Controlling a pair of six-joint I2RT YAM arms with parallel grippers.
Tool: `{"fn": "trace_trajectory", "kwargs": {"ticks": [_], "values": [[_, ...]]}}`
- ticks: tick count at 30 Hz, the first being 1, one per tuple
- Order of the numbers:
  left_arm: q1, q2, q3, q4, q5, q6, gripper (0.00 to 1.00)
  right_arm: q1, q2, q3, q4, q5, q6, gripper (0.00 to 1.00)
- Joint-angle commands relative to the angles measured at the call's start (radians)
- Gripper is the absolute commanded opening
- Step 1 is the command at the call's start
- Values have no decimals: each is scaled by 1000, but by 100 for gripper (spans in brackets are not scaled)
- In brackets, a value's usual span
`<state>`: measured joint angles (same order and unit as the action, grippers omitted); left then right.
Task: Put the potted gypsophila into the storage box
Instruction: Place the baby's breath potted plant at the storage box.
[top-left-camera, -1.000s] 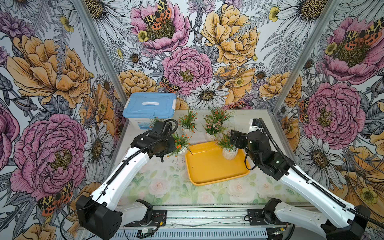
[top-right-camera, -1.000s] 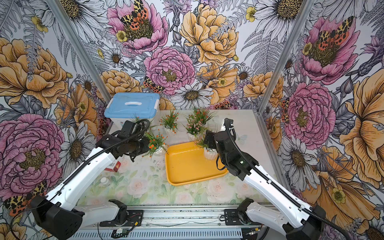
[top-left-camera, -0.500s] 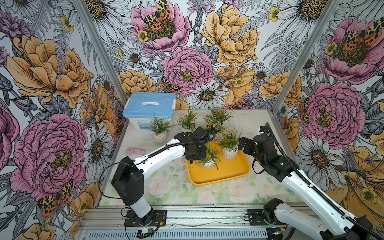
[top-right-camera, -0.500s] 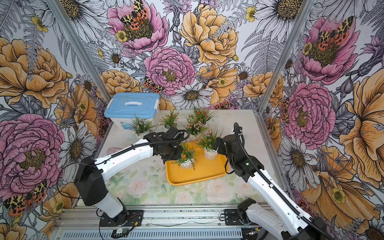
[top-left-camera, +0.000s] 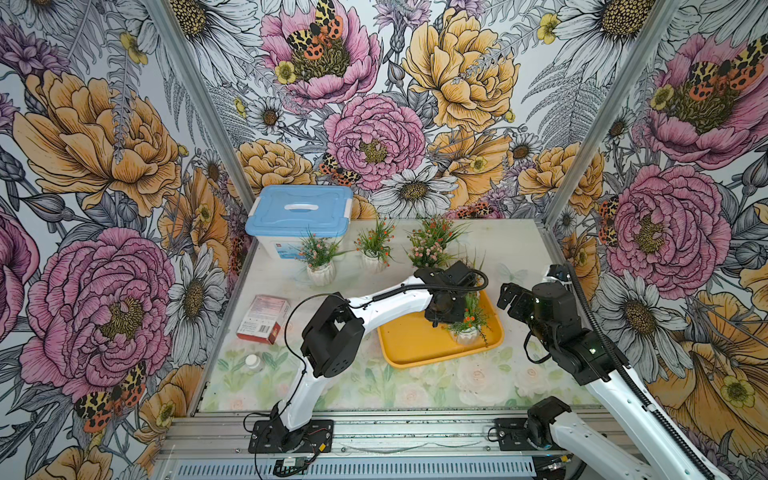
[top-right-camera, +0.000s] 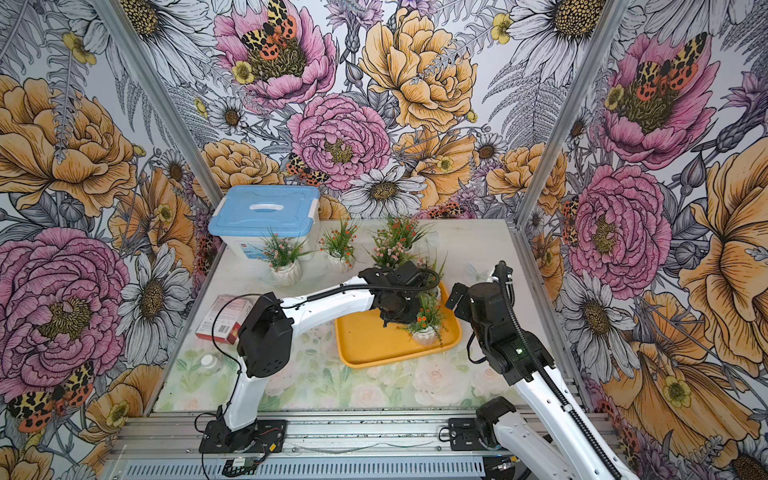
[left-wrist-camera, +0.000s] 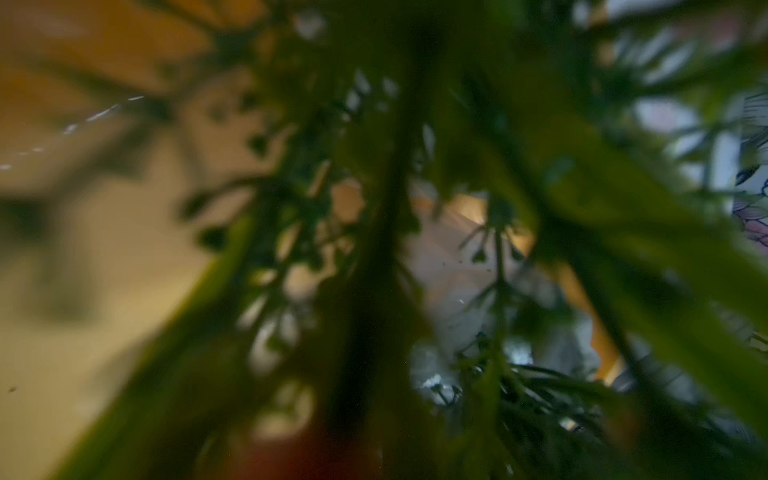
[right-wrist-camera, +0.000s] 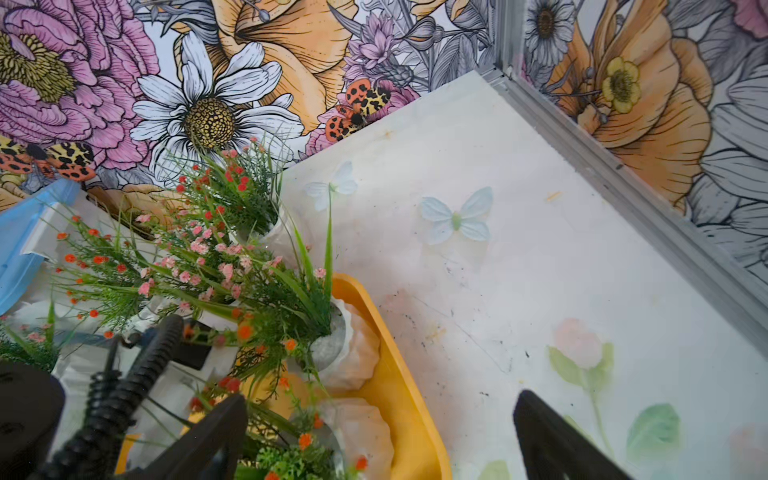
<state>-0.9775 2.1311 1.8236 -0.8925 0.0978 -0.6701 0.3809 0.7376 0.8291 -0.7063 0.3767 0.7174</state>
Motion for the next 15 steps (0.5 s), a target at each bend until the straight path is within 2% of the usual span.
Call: {"fn": "trace_trajectory", "kwargs": {"ticks": [1, 7, 15], "values": [[2, 19, 78, 49, 66, 19, 0, -30, -29, 29, -41, 17, -7, 99], [-10, 68, 134, 47, 79, 10, 0, -55, -57, 34, -68, 10, -15, 99], [-17, 33, 146, 47, 29, 14, 33, -66, -70, 30, -85, -4, -18, 99]]}}
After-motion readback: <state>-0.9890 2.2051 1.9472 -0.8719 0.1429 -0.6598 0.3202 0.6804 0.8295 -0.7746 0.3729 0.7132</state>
